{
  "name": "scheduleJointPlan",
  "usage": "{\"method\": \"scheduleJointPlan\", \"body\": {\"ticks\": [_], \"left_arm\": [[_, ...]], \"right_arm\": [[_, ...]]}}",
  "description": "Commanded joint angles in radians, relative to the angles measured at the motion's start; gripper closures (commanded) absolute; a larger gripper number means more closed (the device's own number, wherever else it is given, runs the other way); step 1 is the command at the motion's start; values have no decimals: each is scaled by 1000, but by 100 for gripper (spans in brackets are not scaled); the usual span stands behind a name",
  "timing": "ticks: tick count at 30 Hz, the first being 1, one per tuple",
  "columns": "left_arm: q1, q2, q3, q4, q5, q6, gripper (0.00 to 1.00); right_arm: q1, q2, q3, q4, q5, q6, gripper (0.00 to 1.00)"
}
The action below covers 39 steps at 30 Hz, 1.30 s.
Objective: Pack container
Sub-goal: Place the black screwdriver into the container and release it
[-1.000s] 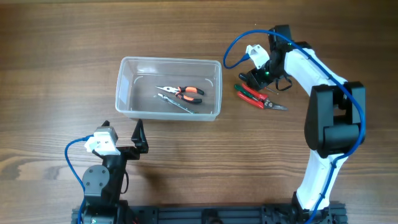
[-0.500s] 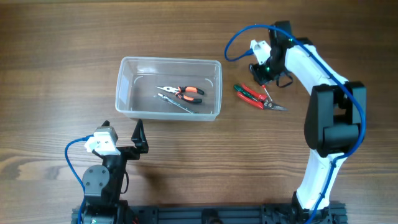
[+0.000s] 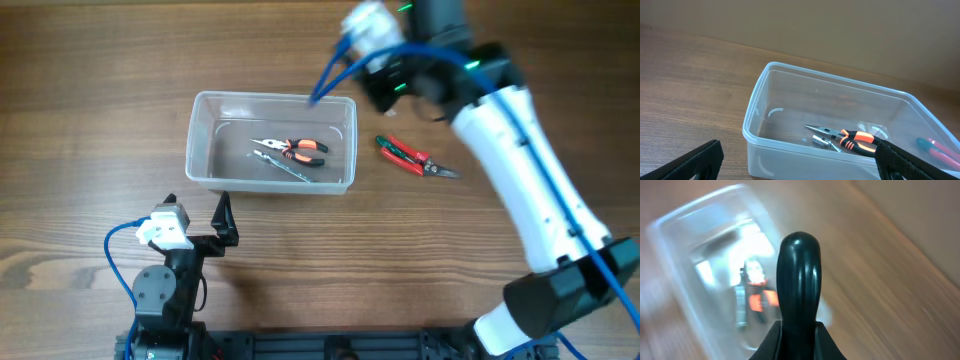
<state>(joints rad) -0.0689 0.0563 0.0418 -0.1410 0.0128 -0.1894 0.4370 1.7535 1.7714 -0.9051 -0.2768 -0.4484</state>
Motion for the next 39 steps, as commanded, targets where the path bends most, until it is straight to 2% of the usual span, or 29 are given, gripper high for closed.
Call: {"method": "scheduleJointPlan", "body": {"ticks": [1, 3, 11, 15, 18, 19, 21, 22, 27, 32, 37, 39], "left_arm": [[6, -2, -4, -1, -3, -9, 0], [6, -2, -4, -1, -3, -9, 0], [6, -2, -4, -1, -3, -9, 0], [6, -2, -4, -1, -3, -9, 0], [6, -2, -4, -1, -3, -9, 0], [6, -2, -5, -1, -3, -9, 0], [6, -2, -4, -1, -3, -9, 0], [6, -2, -5, -1, -3, -9, 0], [6, -2, -4, -1, -3, -9, 0], [6, -2, -5, -1, -3, -9, 0], [6, -2, -4, -1, -3, -9, 0], [6, -2, -4, -1, -3, -9, 0]], "right_arm": [[128, 88, -19, 5, -29, -202, 96], [179, 138, -19, 19, 1, -282, 96], [216, 375, -19, 200, 46, -382, 96], [216, 443, -19, 262, 155, -387, 96], [214, 466, -19, 293, 154, -384, 95], [213, 467, -19, 299, 154, -381, 90], [212, 465, -18, 316, 157, -333, 64], [212, 459, -16, 323, 162, -298, 55], [212, 380, 6, 309, 201, -98, 44], [198, 201, 27, 206, 385, 45, 35], [95, -2, 27, 79, 411, 123, 23], [23, -50, 27, 21, 405, 179, 22]]}}
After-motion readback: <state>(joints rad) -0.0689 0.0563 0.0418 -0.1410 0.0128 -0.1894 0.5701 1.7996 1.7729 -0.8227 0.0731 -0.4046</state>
